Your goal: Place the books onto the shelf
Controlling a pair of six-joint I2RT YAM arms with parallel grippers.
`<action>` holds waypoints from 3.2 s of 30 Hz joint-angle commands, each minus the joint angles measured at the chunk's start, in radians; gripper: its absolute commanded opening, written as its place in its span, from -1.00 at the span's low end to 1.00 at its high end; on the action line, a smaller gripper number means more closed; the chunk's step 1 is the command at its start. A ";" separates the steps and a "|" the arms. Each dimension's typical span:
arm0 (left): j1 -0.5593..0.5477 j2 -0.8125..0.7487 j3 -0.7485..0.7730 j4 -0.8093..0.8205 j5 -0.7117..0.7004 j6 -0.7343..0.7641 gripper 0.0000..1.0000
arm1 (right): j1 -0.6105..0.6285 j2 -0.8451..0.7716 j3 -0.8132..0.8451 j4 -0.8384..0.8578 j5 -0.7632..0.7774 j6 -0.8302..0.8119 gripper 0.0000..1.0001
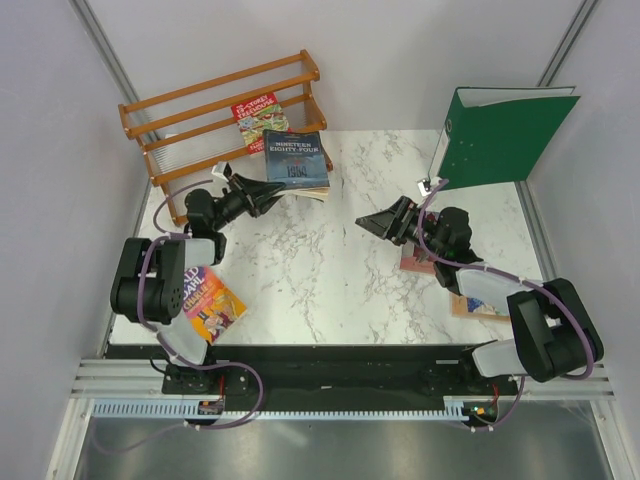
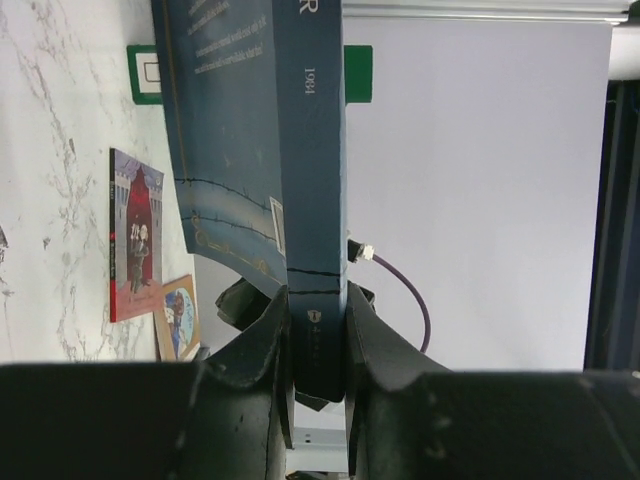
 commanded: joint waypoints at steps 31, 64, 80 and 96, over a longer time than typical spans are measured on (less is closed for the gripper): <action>0.100 0.111 0.268 0.525 0.014 -0.256 -0.96 | -0.003 0.094 -0.008 0.159 -0.043 0.044 0.96; 0.161 0.224 0.481 0.255 -0.068 -0.169 -0.96 | -0.003 0.123 -0.012 0.200 -0.057 0.069 0.96; 0.163 0.336 0.541 0.137 -0.086 -0.144 -0.96 | -0.003 0.140 -0.009 0.197 -0.060 0.063 0.96; 0.163 0.367 0.637 -0.066 -0.091 -0.101 -0.88 | -0.004 0.149 -0.008 0.198 -0.062 0.061 0.96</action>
